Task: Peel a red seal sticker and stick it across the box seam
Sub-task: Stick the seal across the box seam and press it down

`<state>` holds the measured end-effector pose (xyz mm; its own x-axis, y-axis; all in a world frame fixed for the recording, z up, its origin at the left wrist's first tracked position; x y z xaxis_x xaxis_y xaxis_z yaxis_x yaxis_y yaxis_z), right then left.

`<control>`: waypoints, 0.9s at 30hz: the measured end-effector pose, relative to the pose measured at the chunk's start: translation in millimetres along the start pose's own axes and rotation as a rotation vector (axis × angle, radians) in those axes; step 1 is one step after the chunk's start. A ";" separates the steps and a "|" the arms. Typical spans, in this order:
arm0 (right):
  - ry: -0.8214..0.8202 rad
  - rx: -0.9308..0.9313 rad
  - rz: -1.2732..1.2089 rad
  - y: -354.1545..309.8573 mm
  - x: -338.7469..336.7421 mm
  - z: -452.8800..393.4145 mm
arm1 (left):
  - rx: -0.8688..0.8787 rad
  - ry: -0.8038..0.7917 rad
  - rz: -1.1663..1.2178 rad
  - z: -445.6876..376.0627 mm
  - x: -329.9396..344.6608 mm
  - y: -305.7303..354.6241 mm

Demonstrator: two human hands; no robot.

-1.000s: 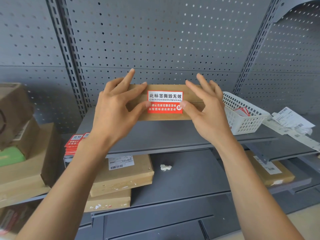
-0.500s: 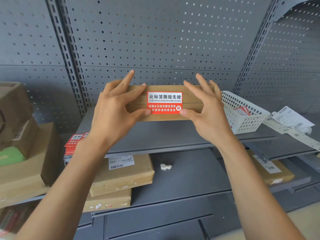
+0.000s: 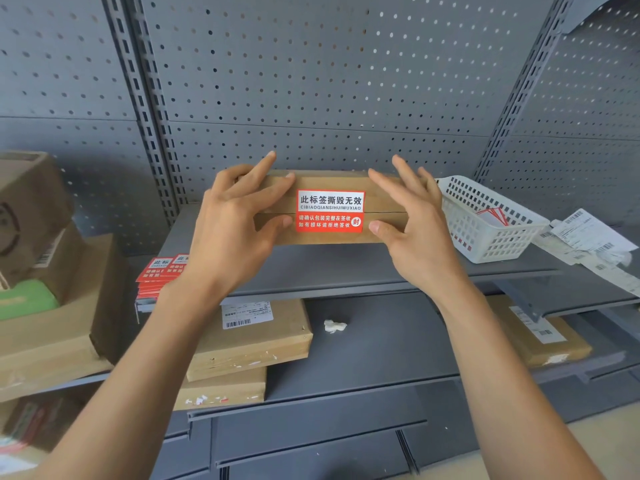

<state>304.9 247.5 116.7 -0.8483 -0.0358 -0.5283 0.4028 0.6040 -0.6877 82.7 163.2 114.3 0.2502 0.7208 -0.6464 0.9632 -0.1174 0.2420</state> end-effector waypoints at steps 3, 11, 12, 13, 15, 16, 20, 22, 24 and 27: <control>0.018 0.006 -0.007 7.2 4.2 7.9 | -0.004 0.016 -0.014 8.7 5.1 -1.4; 0.069 -0.029 0.015 26.8 16.2 28.2 | -0.019 0.101 -0.024 41.6 19.4 0.0; 0.074 -0.034 0.010 28.8 17.7 30.2 | -0.025 0.108 -0.023 44.6 21.0 -1.0; 0.078 -0.039 0.007 30.4 18.6 32.9 | -0.031 0.110 -0.023 47.7 22.8 -1.2; 0.091 -0.047 -0.001 34.0 20.8 36.7 | -0.042 0.113 -0.027 53.1 25.4 -1.2; 0.094 -0.047 -0.006 36.3 22.6 38.6 | -0.047 0.113 -0.031 56.2 26.9 -1.0; 0.093 -0.055 0.002 41.5 29.1 44.3 | -0.045 0.111 -0.072 64.9 30.4 -2.8; 0.085 -0.055 0.018 43.2 30.3 45.1 | -0.037 0.108 -0.081 66.5 31.0 -2.7; 0.053 -0.038 0.040 44.7 31.1 44.9 | -0.025 0.087 -0.097 66.3 31.2 -2.9; 0.029 -0.020 0.059 44.9 25.6 46.3 | -0.015 0.054 -0.120 65.6 29.8 -2.1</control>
<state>317.2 236.8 49.3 -0.8334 0.0233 -0.5522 0.4454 0.6199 -0.6460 94.6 140.1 47.1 0.1269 0.7647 -0.6317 0.9842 -0.0179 0.1761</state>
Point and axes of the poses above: each hand's wrist, its own z-axis away from the middle knuckle, its own x-axis out of the palm, y = z × x, the point moved 7 cm from there along -z, towards the middle knuckle, and after that the axes turned 10 degrees about -z, right-handed, at the moved point
